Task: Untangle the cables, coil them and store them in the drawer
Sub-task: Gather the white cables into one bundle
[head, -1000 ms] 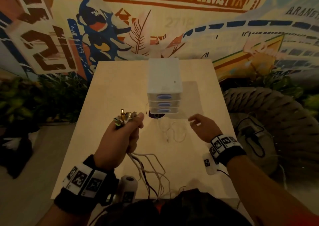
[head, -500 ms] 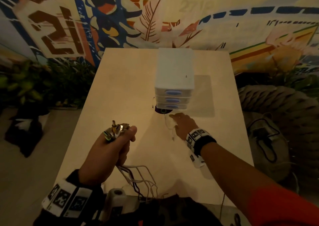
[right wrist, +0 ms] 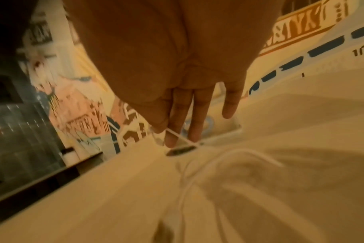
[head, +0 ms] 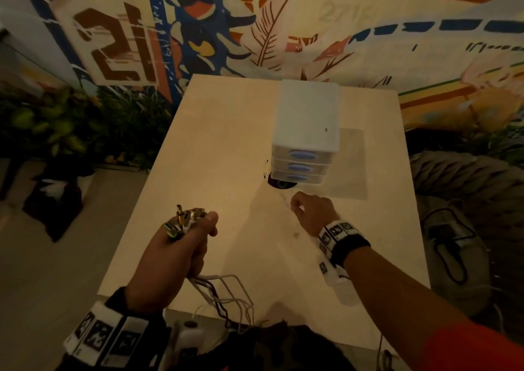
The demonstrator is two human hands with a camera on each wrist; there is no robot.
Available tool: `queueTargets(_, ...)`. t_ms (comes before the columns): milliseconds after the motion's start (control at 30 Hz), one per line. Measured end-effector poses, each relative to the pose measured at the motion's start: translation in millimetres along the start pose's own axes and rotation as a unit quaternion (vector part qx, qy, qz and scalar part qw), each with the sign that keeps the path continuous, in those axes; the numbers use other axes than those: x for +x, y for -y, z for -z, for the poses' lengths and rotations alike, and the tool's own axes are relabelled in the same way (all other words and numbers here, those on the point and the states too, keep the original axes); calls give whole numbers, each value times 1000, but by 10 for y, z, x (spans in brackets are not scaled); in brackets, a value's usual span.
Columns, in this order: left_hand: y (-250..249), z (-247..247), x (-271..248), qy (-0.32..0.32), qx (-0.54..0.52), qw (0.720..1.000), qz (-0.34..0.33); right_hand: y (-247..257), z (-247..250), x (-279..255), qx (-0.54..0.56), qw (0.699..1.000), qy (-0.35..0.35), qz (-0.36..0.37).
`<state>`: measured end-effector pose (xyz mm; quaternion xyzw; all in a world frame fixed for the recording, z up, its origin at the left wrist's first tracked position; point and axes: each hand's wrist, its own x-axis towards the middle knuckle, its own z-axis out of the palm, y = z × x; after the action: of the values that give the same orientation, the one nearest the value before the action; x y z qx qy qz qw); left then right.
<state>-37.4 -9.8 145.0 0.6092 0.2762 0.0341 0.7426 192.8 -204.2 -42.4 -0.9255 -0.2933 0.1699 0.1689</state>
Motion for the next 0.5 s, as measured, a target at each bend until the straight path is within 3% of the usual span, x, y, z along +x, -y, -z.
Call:
queueTargets(133,9,-88,35,-11,19,1000,-5,101,334,-383,115,985,-98,82)
queueTargets(333,-43,-423,108,10,57,998,-28,430,827,-1069,222,959,-132,119)
queueTargets(500,-77,-726,167,45,77,995,-37,646,1180,-1489,232,944,-161,172)
